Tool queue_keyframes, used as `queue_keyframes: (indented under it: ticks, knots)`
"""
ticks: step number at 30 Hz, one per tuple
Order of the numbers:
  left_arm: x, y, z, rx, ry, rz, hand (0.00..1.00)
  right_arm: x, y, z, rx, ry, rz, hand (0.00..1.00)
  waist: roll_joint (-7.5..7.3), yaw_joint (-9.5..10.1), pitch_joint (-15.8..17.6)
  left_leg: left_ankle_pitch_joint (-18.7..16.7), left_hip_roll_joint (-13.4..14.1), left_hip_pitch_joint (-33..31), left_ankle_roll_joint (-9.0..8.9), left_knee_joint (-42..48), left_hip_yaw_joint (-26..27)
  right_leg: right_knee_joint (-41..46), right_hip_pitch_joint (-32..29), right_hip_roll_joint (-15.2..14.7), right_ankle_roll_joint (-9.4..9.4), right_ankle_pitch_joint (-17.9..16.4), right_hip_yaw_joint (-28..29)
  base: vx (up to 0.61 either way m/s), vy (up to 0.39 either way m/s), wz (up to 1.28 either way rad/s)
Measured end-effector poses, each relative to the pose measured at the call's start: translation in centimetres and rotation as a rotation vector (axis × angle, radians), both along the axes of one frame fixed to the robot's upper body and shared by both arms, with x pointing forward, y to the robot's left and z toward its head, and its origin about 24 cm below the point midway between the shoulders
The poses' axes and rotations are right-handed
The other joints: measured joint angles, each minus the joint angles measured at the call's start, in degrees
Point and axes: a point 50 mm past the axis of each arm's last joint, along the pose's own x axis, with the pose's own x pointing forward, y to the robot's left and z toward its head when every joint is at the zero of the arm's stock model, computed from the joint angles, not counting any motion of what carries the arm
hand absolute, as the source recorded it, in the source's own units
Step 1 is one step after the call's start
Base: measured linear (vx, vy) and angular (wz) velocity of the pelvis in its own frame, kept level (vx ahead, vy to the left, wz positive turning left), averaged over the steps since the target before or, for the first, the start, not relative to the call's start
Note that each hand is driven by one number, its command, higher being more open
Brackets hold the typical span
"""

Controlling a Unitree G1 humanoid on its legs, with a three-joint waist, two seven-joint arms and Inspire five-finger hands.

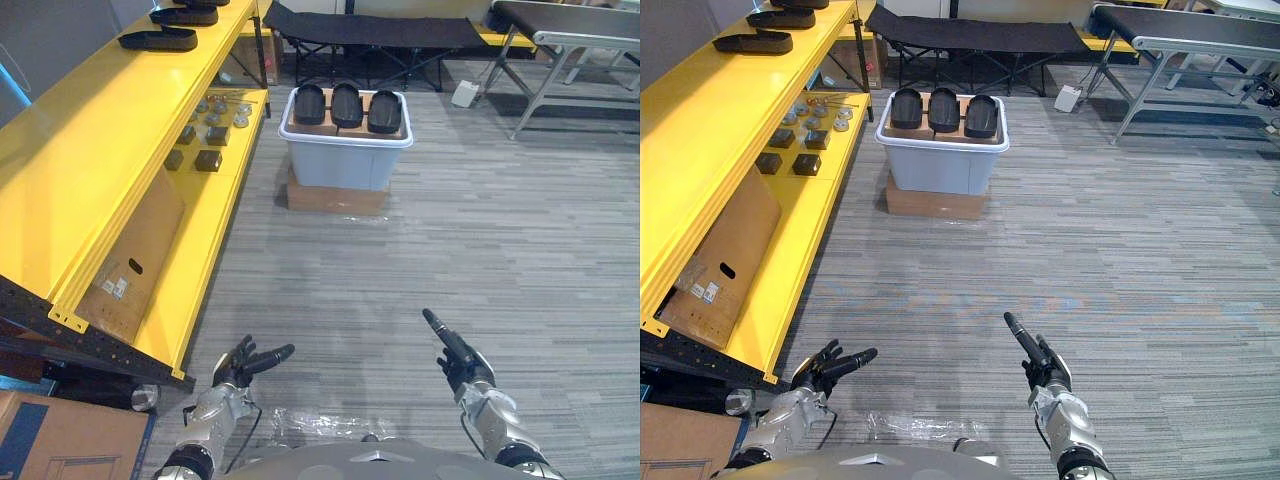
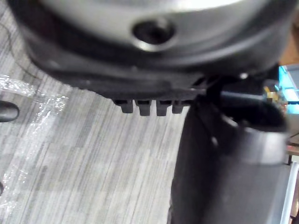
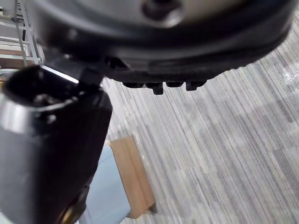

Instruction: Walk over and take three plastic housings, then place them on the shelf

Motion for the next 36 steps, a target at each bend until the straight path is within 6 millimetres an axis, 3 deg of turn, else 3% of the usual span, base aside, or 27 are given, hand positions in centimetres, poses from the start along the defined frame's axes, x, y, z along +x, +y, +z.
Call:
queue_keyframes:
  ticks: [8,13,15,17,19,22,24,27,29,30,31,32,33,34,36]
  knots:
    - [-0.3,-0.6,0.0,-0.009,-0.022,-0.011,1.00,-0.9,0.6,-0.5,-0.002,0.010,-0.014,1.00,0.08,0.00,-0.17,0.22,0.02,-0.92,0.41,0.58,0.33,0.05,-0.77,0.00,-0.14,-0.07,0.51,-0.07,-0.012,-0.02]
    - [-0.3,-1.7,0.3,-0.053,-0.053,-0.040,1.00,-0.4,1.7,-0.2,-0.023,-0.009,-0.022,1.00,0.22,0.13,-0.24,-0.06,0.07,-1.74,2.06,0.66,1.53,2.84,-3.22,-0.10,-1.22,-1.06,1.35,-0.06,-0.001,-0.10]
    - [0.6,-2.2,1.1,-0.064,-0.103,-0.062,1.00,0.4,2.2,0.4,-0.029,-0.056,-0.059,1.00,-0.32,-0.09,0.00,-1.15,-0.54,-3.39,3.59,1.89,1.56,13.58,-9.19,-2.34,-0.23,-5.33,1.38,-0.04,0.031,-0.07]
    - [1.0,-2.6,1.4,-0.076,-0.120,-0.061,1.00,0.6,2.3,0.7,-0.035,-0.075,-0.067,1.00,-0.21,0.01,0.06,-1.58,-0.61,-3.92,4.26,2.66,1.90,24.45,-14.64,-4.23,0.33,-6.25,1.23,-0.02,0.051,-0.07]
    - [1.3,-2.8,1.5,-0.067,-0.122,-0.070,1.00,0.1,2.3,0.5,-0.029,-0.064,-0.092,1.00,-1.09,-0.37,1.29,-2.01,-0.77,-1.65,5.69,5.00,1.16,38.31,-19.60,-7.43,0.60,-6.58,0.82,0.07,0.087,0.18]
    - [1.4,-2.7,1.6,-0.053,-0.107,-0.064,1.00,-0.7,2.4,0.2,-0.031,-0.050,-0.086,1.00,-1.34,-1.35,1.49,-3.67,0.20,-1.23,5.37,7.34,-0.63,32.43,-20.01,-7.00,0.67,-7.99,1.13,0.15,0.049,0.37]
    - [1.5,-2.5,1.7,-0.046,-0.105,-0.067,1.00,-0.7,2.6,0.4,-0.044,-0.068,-0.063,1.00,-1.26,-1.47,1.84,-4.45,1.34,-1.32,4.38,8.33,-1.42,24.46,-20.08,-5.79,1.44,-7.20,1.39,0.15,-0.019,0.19]
    - [1.0,-2.3,1.4,-0.043,-0.069,-0.065,1.00,-0.7,2.9,0.4,-0.070,-0.070,-0.022,1.00,-1.16,-0.86,2.60,-8.81,3.36,-1.27,1.73,12.08,-2.17,14.02,-19.90,-4.69,3.22,-5.53,3.12,0.21,-0.155,0.07]
    - [0.8,-2.4,1.3,-0.046,-0.060,-0.067,1.00,-0.9,2.9,0.3,-0.068,-0.065,-0.021,1.00,-1.41,-0.16,2.55,-12.16,3.98,-0.93,-0.03,14.74,-2.54,13.04,-19.67,-4.68,2.26,-4.72,5.17,0.24,-0.257,0.07]
    - [0.8,-2.6,1.2,-0.058,-0.061,-0.060,1.00,-0.9,2.8,0.3,-0.071,-0.066,-0.021,1.00,-0.94,-0.10,2.49,-14.20,5.26,-0.94,-0.81,16.49,-2.94,14.45,-19.82,-3.75,0.65,-2.73,5.19,0.32,-0.319,0.21]
    - [0.8,-2.8,1.2,-0.084,-0.062,-0.039,1.00,-0.9,2.6,0.4,-0.079,-0.067,-0.021,1.00,0.70,-0.34,1.77,-16.37,8.28,-0.83,-3.05,17.82,-3.65,17.30,-20.03,-1.58,-0.89,-1.84,4.07,0.35,-0.322,0.22]
    - [0.7,-2.8,1.2,-0.093,-0.060,-0.029,1.00,-1.0,2.4,0.4,-0.083,-0.066,-0.020,1.00,1.59,-0.45,1.23,-16.82,9.75,-0.58,-4.03,17.82,-3.72,17.70,-20.00,-0.51,-0.91,-1.84,3.52,0.41,-0.302,0.25]
    - [0.6,-3.1,1.1,-0.120,-0.064,-0.002,1.00,-0.7,2.2,0.5,-0.091,-0.074,-0.021,1.00,3.19,-0.30,0.34,-16.13,12.09,-1.60,-4.74,21.00,-3.51,17.48,-19.79,1.44,-2.08,-1.60,2.39,0.36,-0.231,0.09]
    - [0.8,-3.2,1.2,-0.132,-0.070,0.013,1.00,-0.5,2.1,0.7,-0.092,-0.080,-0.022,1.00,3.30,-0.29,0.34,-15.47,12.93,-3.42,-4.55,25.23,-3.10,17.48,-19.62,1.96,-3.84,-0.88,2.39,0.44,-0.315,0.05]
    - [0.9,-4.0,1.3,-0.166,-0.080,0.048,1.00,-0.1,1.6,1.2,-0.109,-0.103,-0.021,1.00,4.31,0.00,1.09,-8.23,18.74,-11.68,-2.50,46.88,0.13,14.14,-13.72,4.38,-6.64,-1.66,1.83,0.49,-0.338,0.02]
